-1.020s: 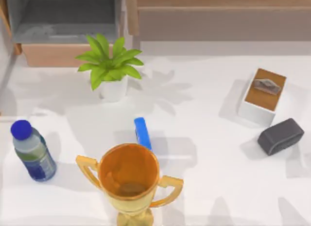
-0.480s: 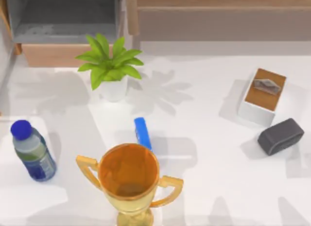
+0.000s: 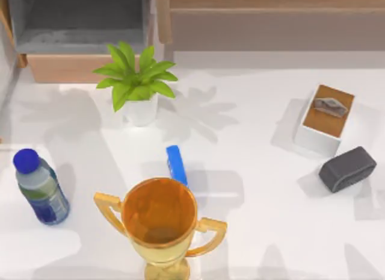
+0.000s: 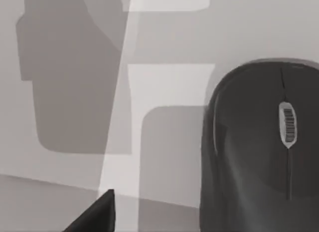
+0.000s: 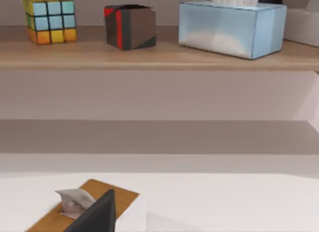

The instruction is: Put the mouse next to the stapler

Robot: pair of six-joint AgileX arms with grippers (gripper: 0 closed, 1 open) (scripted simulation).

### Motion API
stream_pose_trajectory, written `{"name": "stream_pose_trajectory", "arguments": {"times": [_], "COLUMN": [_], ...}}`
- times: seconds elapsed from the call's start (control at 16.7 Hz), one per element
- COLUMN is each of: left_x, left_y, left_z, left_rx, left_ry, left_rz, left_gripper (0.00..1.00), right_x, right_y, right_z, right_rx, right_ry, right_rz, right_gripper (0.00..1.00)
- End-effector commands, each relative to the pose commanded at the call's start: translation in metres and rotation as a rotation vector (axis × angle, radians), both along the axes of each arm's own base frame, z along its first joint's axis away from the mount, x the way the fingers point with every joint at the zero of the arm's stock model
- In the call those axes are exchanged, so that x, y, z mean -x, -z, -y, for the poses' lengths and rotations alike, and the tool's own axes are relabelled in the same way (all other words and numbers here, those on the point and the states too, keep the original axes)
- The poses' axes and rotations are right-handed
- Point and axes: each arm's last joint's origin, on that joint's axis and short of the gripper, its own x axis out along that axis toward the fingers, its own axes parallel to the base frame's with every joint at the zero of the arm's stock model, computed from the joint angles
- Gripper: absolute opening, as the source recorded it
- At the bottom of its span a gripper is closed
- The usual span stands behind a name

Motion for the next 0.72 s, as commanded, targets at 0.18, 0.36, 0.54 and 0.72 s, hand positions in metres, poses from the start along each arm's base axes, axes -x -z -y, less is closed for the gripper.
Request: {"name": "stream_pose_trajectory", "arguments": {"times": [0.18,0.36,0.54,0.72], "left_x": [-0.0020,-0.0030,-0.0032,-0.0032], "left_y": [0.0097,0.0123,0.0130,0.0130], "left_z": [0.0022,0.0037,0.0041,0.0041], "left_rx": [-0.001,0.000,0.001,0.001], "left_ry": [0.002,0.002,0.002,0.002], "left_rz": [0.002,0.003,0.002,0.002], "left_gripper": [1.00,1.00,1.00,0.85], "right_x": [0.0000,0.0000,0.0000,0.0000], "right_y": [0.0000,0.0000,0.0000,0.0000], "right_z": [0.0000,0.0000,0.0000,0.0000], "right_rx": [0.000,0.000,0.000,0.000], "right_ry": [0.000,0.000,0.000,0.000], "right_rz": [0.000,0.000,0.000,0.000], "right_gripper": [1.00,1.00,1.00,1.00]}}
